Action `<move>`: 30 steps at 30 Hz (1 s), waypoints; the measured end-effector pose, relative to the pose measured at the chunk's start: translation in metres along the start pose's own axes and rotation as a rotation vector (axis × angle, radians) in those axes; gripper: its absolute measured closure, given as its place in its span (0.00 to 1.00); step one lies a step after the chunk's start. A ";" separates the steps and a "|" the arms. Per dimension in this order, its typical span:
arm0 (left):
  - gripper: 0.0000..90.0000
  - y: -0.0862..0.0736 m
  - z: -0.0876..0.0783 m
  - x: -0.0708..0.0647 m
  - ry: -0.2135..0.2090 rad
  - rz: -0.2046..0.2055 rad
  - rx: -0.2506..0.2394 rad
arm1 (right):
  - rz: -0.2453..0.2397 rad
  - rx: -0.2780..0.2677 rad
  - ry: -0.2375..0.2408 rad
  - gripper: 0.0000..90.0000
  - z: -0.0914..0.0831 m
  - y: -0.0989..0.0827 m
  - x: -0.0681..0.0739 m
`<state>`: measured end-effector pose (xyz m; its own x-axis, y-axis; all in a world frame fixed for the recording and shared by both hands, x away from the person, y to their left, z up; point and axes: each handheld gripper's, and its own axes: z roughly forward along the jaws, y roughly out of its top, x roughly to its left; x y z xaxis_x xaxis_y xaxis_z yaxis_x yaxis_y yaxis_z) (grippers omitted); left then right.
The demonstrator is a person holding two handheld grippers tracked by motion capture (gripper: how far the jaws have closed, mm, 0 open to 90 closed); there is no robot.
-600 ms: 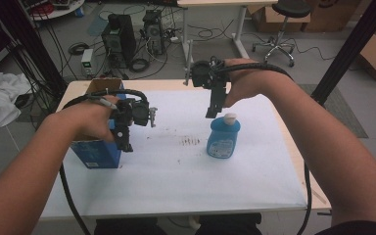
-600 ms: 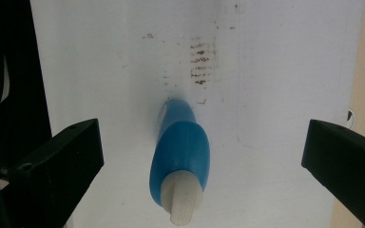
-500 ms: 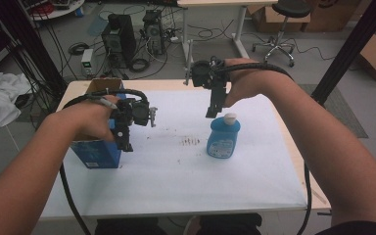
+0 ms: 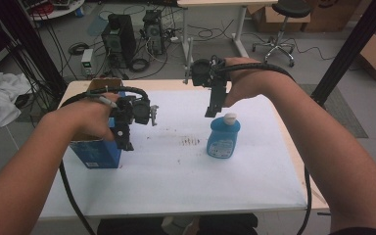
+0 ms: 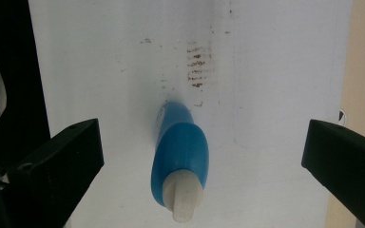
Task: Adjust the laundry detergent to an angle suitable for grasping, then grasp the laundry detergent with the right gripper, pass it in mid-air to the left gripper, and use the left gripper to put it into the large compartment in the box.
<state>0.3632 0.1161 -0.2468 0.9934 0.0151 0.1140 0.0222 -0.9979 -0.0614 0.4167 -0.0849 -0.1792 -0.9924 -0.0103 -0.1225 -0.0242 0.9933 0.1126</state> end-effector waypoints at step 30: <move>0.01 -0.008 0.005 0.011 -0.001 -0.020 -0.004 | 0.019 -0.146 -0.005 0.00 0.015 -0.013 -0.029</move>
<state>0.3740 0.1243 -0.2497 0.9928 0.0351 0.1146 0.0417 -0.9976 -0.0556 0.4481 -0.0961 -0.1921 -0.9922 0.0089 -0.1240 -0.0235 0.9662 0.2568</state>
